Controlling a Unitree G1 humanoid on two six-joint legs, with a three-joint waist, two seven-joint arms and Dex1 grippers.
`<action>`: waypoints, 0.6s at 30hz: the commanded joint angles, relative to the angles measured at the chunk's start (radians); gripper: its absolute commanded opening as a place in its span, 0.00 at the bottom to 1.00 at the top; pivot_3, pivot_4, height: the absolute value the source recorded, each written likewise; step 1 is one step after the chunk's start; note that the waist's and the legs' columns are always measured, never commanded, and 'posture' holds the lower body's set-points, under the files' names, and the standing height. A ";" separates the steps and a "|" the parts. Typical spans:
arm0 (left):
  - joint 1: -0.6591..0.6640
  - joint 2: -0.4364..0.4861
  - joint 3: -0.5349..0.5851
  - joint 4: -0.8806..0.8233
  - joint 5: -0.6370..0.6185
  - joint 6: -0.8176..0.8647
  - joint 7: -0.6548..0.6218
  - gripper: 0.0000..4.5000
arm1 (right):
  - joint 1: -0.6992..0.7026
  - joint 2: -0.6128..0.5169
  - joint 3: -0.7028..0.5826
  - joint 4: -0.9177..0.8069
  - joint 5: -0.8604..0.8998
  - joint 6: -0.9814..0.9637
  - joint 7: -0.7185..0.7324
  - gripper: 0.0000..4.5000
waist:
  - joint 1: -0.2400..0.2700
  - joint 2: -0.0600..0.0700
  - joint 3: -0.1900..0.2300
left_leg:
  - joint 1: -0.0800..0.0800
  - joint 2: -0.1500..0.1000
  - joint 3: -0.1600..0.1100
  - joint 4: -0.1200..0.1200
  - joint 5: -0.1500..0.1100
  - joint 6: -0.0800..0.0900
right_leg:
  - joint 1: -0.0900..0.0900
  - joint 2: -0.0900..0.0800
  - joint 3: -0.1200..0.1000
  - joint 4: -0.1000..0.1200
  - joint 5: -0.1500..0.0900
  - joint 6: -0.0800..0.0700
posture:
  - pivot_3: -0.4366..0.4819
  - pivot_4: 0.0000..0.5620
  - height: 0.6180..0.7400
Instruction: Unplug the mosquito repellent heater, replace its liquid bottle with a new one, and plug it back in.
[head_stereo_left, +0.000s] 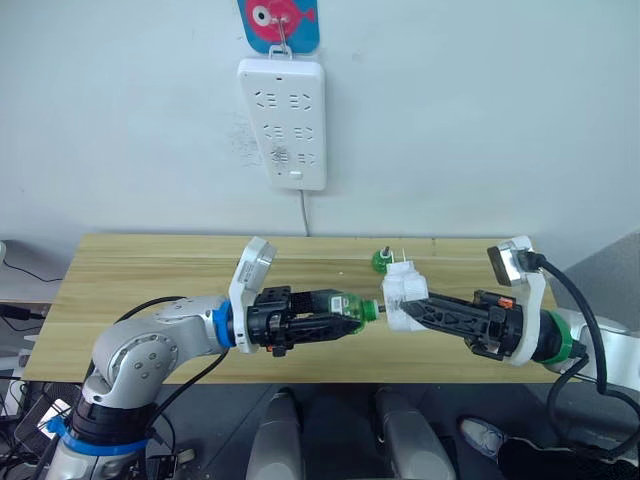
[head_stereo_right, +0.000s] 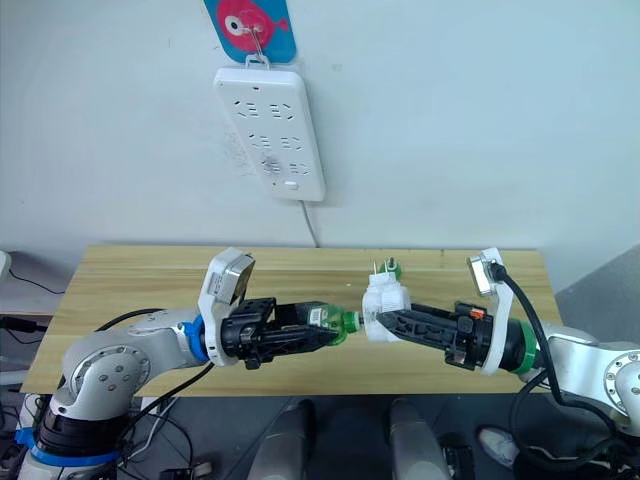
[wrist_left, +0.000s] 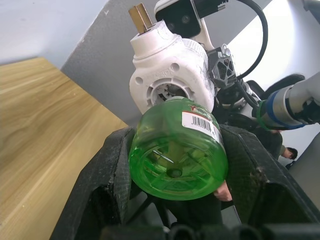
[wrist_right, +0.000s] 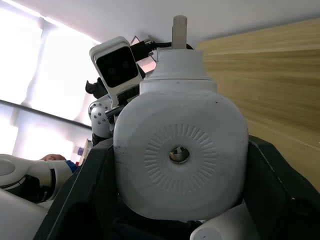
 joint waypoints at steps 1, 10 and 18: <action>-0.019 -0.041 -0.028 -0.035 0.015 -0.031 0.010 0.52 | -0.023 0.000 0.044 -0.101 0.036 0.011 0.030 0.66 | 0.000 0.000 0.000 | 0.000 0.000 0.000 0.000 0.000 0.000 | 0.000 0.000 0.000 0.000 0.000 0.000 | 0.45 0.46 0.96; -0.049 -0.055 0.050 0.010 -0.131 0.069 0.055 0.52 | -0.001 -0.012 0.038 -0.079 0.014 0.015 0.046 0.66 | 0.001 0.000 0.000 | 0.000 0.000 0.000 0.001 0.000 0.000 | 0.000 0.000 0.000 0.000 0.000 0.000 | 0.44 0.47 0.96; -0.046 -0.051 0.049 0.009 -0.139 0.088 0.055 0.52 | -0.002 -0.017 0.043 -0.076 0.033 0.001 0.049 0.66 | 0.001 -0.001 -0.001 | 0.000 0.000 0.000 0.001 0.000 0.000 | 0.000 0.000 0.000 0.001 0.001 -0.001 | 0.45 0.47 0.96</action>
